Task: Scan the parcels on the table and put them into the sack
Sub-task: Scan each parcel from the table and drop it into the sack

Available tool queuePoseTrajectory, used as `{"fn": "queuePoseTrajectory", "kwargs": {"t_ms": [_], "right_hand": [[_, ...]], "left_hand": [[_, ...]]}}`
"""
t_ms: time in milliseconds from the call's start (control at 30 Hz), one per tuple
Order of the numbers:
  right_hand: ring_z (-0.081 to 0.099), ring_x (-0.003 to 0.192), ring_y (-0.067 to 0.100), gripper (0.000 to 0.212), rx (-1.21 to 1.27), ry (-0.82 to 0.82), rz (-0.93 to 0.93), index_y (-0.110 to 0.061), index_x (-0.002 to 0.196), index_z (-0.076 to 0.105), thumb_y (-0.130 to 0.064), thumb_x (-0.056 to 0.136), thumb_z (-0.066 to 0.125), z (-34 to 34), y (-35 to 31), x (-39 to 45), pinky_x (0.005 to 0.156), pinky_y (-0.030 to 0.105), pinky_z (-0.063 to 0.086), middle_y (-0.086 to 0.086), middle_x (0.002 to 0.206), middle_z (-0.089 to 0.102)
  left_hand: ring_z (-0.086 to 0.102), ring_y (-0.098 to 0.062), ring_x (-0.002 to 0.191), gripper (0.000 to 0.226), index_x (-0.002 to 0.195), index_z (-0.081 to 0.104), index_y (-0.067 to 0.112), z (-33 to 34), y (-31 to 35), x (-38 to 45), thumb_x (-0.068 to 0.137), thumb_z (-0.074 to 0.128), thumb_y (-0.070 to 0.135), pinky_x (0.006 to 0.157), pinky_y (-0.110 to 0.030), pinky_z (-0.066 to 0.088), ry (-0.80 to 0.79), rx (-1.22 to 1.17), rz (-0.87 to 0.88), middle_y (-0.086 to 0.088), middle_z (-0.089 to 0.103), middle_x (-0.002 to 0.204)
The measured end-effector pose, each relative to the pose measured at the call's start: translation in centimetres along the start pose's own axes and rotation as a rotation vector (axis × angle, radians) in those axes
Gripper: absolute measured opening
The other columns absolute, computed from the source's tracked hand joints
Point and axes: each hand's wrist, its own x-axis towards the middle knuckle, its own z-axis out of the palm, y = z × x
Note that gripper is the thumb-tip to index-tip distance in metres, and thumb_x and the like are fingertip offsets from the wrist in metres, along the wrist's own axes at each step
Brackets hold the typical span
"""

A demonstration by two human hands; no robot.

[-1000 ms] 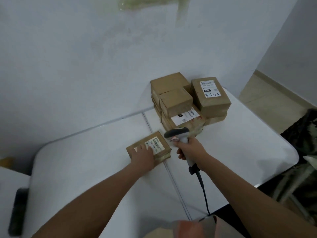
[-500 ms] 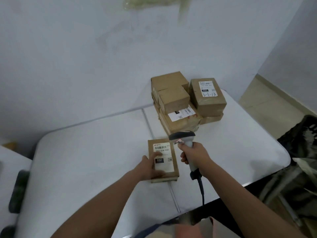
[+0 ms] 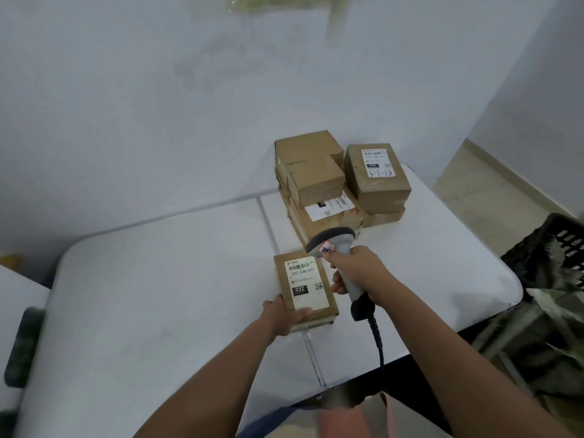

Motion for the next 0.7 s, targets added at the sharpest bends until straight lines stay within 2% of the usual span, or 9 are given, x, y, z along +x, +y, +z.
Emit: {"fn": "queuePoseTrajectory", "kwargs": {"t_ms": [67,133,233,367,700], "right_hand": [[0.063,0.049,0.021,0.033,-0.025,0.003,-0.006,0.001,0.087,0.061,-0.032,0.093,0.064,0.1,-0.2,-0.1,0.055,0.028,0.057,0.011,0.062,0.064],[0.064,0.050,0.021,0.033,-0.052,0.006,-0.010,0.001,0.085,0.061,-0.032,0.093,0.063,0.2,-0.4,-0.1,0.059,0.030,0.057,0.011,0.061,0.064],[0.065,0.051,0.023,0.034,-0.072,0.012,-0.012,0.001,0.083,0.061,-0.032,0.093,0.063,0.3,-0.7,-0.1,0.063,0.033,0.058,0.011,0.059,0.065],[0.064,0.052,0.023,0.035,-0.101,0.019,0.003,0.000,0.080,0.060,-0.032,0.094,0.062,0.4,-0.9,-0.3,0.063,0.033,0.058,0.011,0.057,0.064],[0.061,0.045,0.019,0.031,-0.106,0.036,0.019,-0.001,0.079,0.058,-0.028,0.094,0.062,0.5,-1.2,-0.5,0.048,0.025,0.052,0.011,0.057,0.062]], "left_hand": [[0.042,-0.027,0.125,0.090,0.143,0.039,0.026,0.0,-0.3,0.2,0.070,0.073,0.064,0.098,-0.038,0.050,-0.015,-0.038,-0.003,-0.007,0.046,0.133],[0.047,-0.030,0.123,0.096,0.142,0.040,0.027,-0.1,-0.4,0.2,0.062,0.073,0.068,0.097,-0.047,0.052,-0.031,-0.073,-0.010,-0.007,0.047,0.131],[0.049,-0.032,0.123,0.093,0.142,0.040,0.027,-0.1,-0.5,0.4,0.064,0.071,0.068,0.096,-0.050,0.053,-0.064,-0.060,0.028,-0.006,0.050,0.133],[0.054,-0.028,0.116,0.107,0.141,0.042,0.032,0.0,-1.1,1.2,0.050,0.070,0.079,0.090,-0.047,0.057,-0.072,-0.075,0.010,-0.003,0.051,0.131],[0.057,-0.024,0.110,0.111,0.138,0.044,0.032,0.2,-2.0,2.3,0.044,0.072,0.083,0.080,-0.039,0.061,-0.081,-0.094,0.036,0.000,0.054,0.129]]}}
